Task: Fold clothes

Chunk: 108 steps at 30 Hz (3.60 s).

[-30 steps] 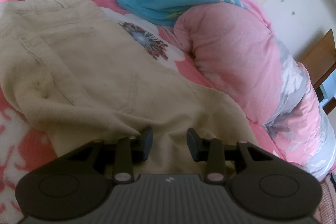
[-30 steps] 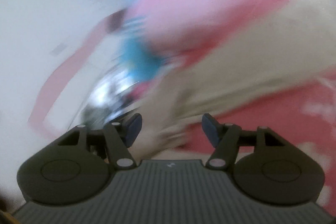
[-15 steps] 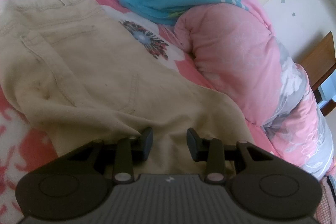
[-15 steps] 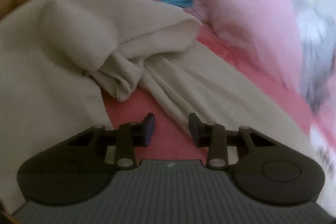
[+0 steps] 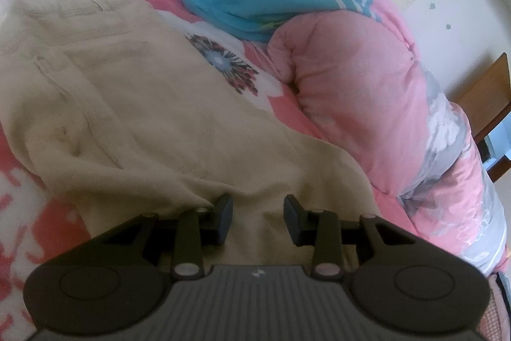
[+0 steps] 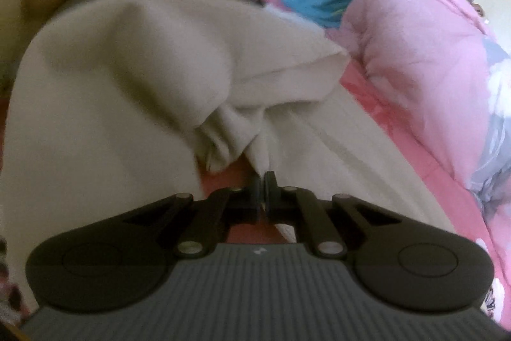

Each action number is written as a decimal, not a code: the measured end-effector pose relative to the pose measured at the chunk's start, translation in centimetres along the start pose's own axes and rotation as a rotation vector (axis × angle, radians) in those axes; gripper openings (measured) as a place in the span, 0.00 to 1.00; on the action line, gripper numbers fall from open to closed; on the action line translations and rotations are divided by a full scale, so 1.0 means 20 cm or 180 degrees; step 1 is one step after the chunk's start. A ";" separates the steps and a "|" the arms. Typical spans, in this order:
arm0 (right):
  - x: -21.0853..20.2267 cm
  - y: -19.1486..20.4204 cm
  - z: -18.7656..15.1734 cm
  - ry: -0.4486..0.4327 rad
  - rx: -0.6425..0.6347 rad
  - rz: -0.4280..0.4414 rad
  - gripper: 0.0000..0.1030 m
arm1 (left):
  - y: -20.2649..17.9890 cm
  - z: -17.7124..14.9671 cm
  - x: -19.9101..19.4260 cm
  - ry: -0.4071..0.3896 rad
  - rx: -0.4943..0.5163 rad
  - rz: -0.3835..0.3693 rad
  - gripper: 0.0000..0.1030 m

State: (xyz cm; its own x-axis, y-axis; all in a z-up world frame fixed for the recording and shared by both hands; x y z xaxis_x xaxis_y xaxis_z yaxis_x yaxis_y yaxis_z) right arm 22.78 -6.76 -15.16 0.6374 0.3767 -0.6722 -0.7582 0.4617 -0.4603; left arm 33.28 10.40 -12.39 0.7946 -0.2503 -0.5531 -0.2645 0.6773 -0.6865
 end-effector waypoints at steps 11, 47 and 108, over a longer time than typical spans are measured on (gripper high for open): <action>-0.07 0.04 -0.03 0.0006 0.0032 0.0246 0.01 | 0.02 0.01 -0.02 0.0005 -0.0007 0.0000 0.36; -0.12 -0.16 -0.33 0.0343 0.1002 -0.0102 0.08 | 0.04 0.03 -0.02 0.0035 -0.0070 -0.0037 0.35; 0.10 -0.28 0.05 -0.0415 0.3537 0.1342 0.29 | 0.05 0.04 -0.02 0.0046 -0.0133 -0.0044 0.36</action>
State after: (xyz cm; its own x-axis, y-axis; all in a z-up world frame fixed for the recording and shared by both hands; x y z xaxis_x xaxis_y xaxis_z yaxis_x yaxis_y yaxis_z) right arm 28.40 -7.78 -13.37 0.4246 0.7142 -0.5565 -0.4186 0.6999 0.5788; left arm 33.12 11.64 -12.49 0.7904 -0.2697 -0.5500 -0.2764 0.6442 -0.7131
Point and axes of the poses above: each gripper's, at about its wrist camera, not at the fingertips, and x roughly the way its jaws point, y to its left, z to its top, the point moved 8 cm from there along x, roughly the way its jaws point, and after that the axes turned 9 degrees about -x, right-handed, at the moved point
